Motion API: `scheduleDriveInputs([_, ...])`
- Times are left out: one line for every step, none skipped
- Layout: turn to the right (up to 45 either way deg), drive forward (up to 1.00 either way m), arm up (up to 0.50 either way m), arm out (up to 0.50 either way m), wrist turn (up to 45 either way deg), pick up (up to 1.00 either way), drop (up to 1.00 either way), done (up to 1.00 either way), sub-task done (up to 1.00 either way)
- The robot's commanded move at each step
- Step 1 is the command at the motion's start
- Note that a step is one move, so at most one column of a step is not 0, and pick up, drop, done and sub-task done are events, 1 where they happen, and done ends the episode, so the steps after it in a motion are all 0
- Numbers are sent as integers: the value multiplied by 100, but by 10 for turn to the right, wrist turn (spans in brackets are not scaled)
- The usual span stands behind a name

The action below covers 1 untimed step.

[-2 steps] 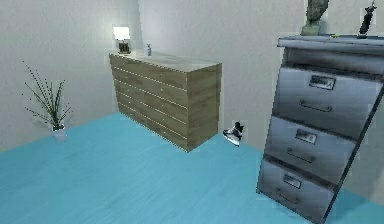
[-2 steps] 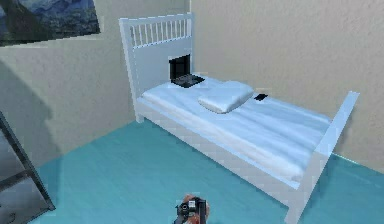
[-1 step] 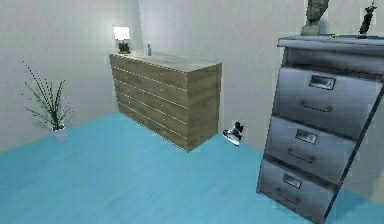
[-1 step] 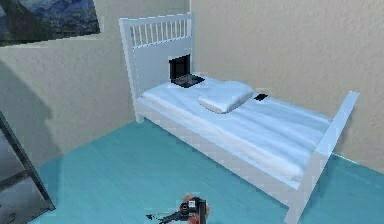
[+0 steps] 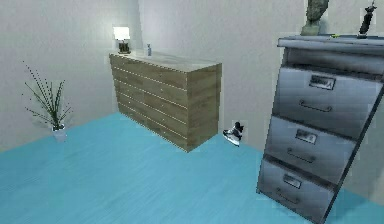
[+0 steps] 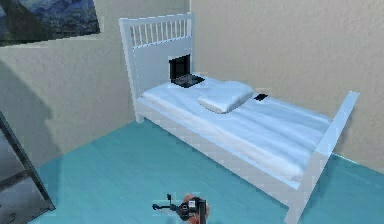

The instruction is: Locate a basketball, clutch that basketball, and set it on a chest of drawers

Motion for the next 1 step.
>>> scheduleDriveInputs([0,0,0,0,450,0,0,0,0])
